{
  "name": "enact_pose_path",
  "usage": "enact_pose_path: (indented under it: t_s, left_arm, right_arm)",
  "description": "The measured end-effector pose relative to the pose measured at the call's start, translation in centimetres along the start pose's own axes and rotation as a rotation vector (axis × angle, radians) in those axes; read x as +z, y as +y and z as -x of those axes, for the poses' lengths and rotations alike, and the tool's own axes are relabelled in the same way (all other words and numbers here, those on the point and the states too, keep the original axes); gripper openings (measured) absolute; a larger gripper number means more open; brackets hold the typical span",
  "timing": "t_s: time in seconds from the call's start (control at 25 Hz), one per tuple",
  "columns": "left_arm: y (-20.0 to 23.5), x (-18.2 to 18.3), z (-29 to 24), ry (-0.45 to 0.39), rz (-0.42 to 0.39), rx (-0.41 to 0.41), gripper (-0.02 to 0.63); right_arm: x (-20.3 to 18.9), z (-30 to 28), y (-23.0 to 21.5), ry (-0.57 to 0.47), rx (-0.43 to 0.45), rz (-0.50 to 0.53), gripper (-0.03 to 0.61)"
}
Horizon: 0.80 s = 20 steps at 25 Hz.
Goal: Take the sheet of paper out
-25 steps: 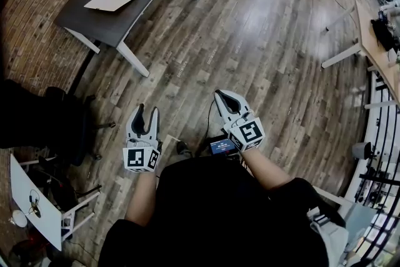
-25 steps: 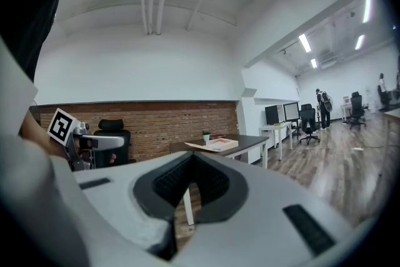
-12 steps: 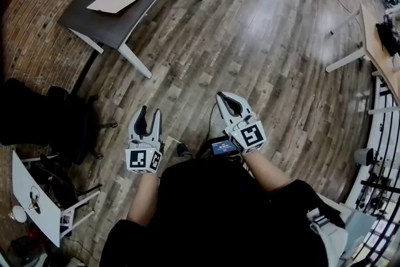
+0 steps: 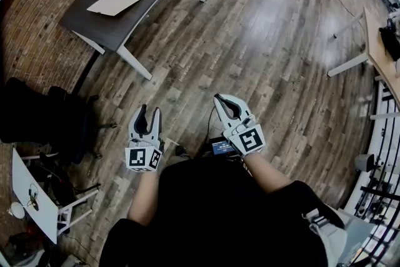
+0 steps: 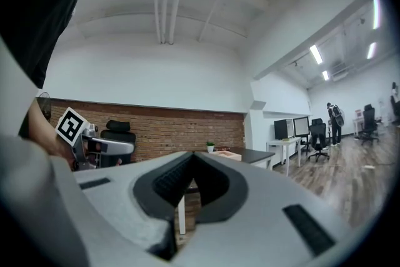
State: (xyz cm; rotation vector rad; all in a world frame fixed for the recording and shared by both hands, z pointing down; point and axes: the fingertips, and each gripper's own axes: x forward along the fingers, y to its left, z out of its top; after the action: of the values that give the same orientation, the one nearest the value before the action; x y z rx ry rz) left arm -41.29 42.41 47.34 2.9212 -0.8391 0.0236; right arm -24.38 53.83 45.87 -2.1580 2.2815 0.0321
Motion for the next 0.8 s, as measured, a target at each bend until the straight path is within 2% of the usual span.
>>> enact_pose_path:
  t_s: [0.24, 0.56, 0.8]
  left_arm:
    - [-1.6, -0.2, -1.3, -0.003, 0.008, -0.003, 0.16]
    - [-0.7, -1.5, -3.0, 0.021, 0.022, -0.005, 0.156]
    - [1.7, -2.3, -6.6, 0.021, 0.041, -0.003, 0.156]
  right_arm:
    - [-0.3, 0.5, -1.6, -0.007, 0.006, 0.035, 0.003]
    - [-2.2, -0.9, -3.7, 0.027, -0.016, -0.037, 0.003]
    - [-4.2, -4.2, -6.2, 0.066, -0.034, -0.057, 0.003]
